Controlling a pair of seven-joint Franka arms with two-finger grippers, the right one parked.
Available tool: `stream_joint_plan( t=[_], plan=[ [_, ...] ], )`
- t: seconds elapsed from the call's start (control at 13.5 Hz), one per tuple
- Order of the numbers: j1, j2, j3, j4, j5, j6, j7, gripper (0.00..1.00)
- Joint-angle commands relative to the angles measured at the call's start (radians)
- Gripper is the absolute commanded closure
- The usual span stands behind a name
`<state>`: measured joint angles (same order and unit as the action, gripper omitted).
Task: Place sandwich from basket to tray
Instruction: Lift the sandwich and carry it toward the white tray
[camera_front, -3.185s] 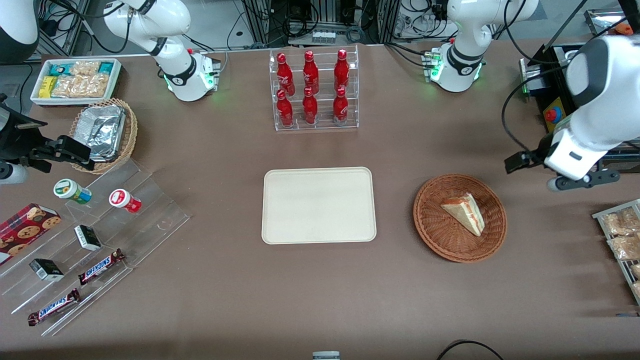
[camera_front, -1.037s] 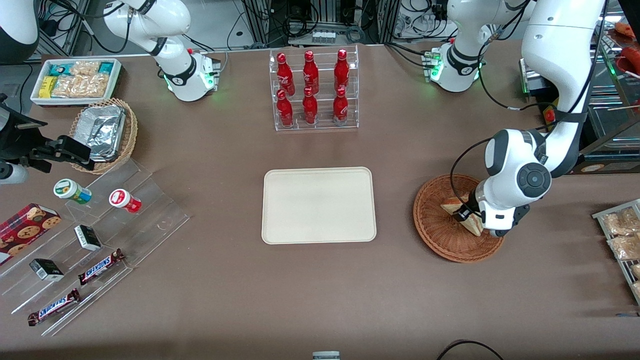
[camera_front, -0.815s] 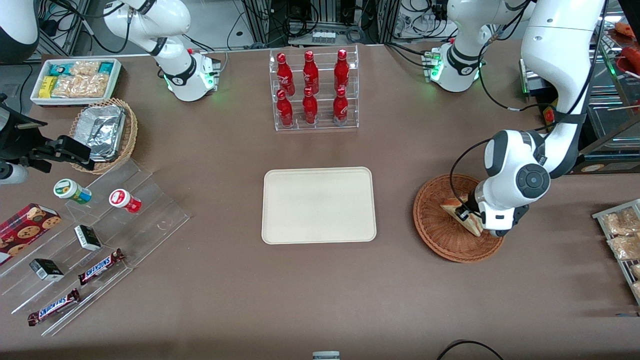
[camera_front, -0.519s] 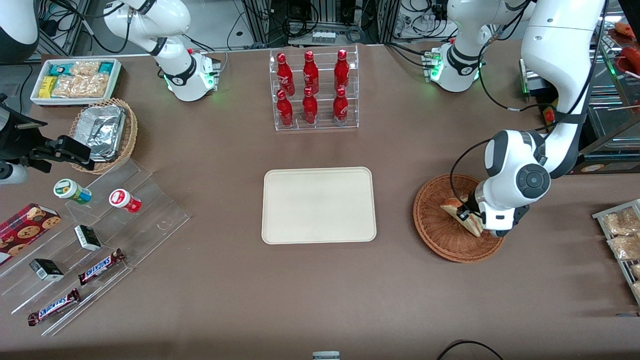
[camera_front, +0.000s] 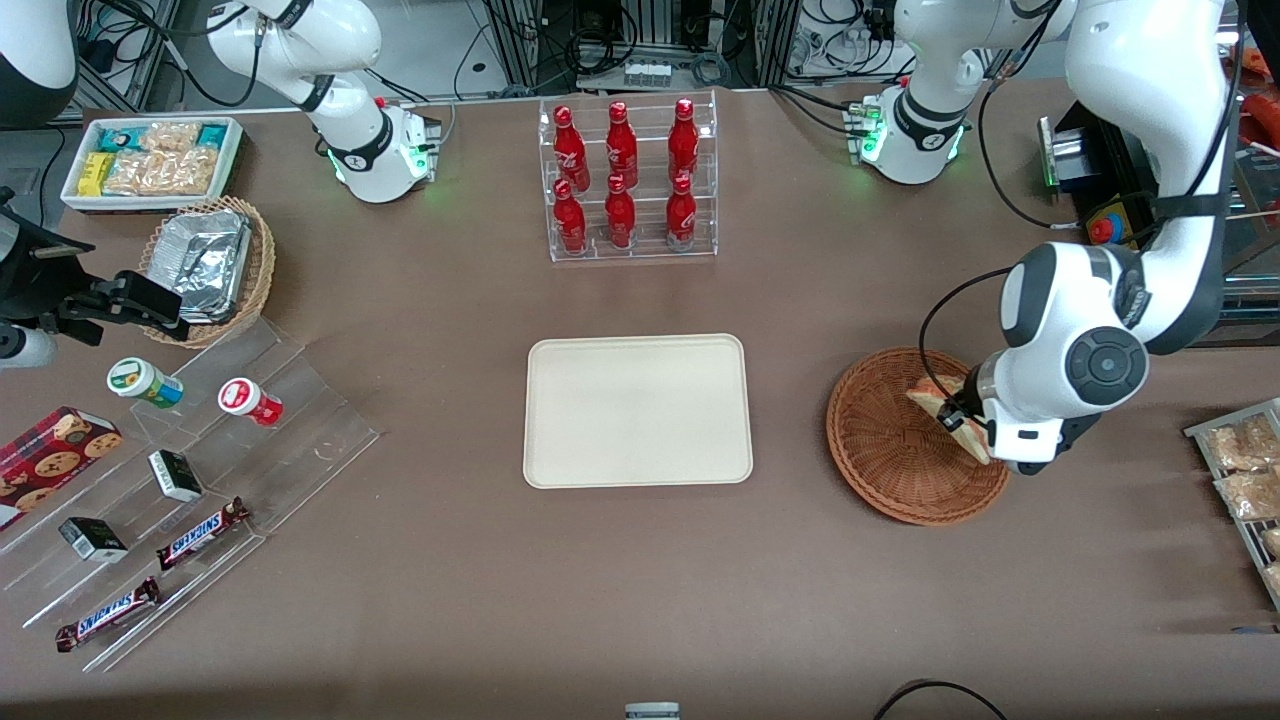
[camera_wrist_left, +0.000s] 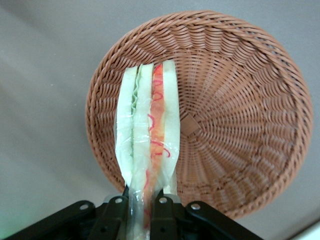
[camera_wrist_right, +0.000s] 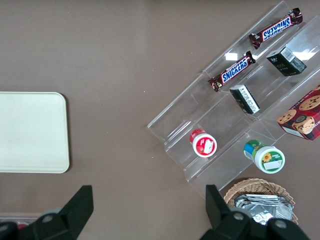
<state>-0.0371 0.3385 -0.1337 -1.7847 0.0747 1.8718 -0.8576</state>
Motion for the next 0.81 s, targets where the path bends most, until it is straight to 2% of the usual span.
stream_joint_plan(
  t=[0.0, 0.22, 0.52, 0.74],
  plan=[
    [-0.006, 0.001, -0.032, 0.095, 0.013, -0.109, 0.011, 1.00],
    [-0.006, 0.001, -0.072, 0.180, 0.001, -0.174, 0.055, 1.00],
    [-0.006, 0.004, -0.185, 0.208, -0.001, -0.172, 0.098, 1.00],
    [-0.006, 0.008, -0.248, 0.206, 0.000, -0.171, 0.257, 1.00]
  ],
)
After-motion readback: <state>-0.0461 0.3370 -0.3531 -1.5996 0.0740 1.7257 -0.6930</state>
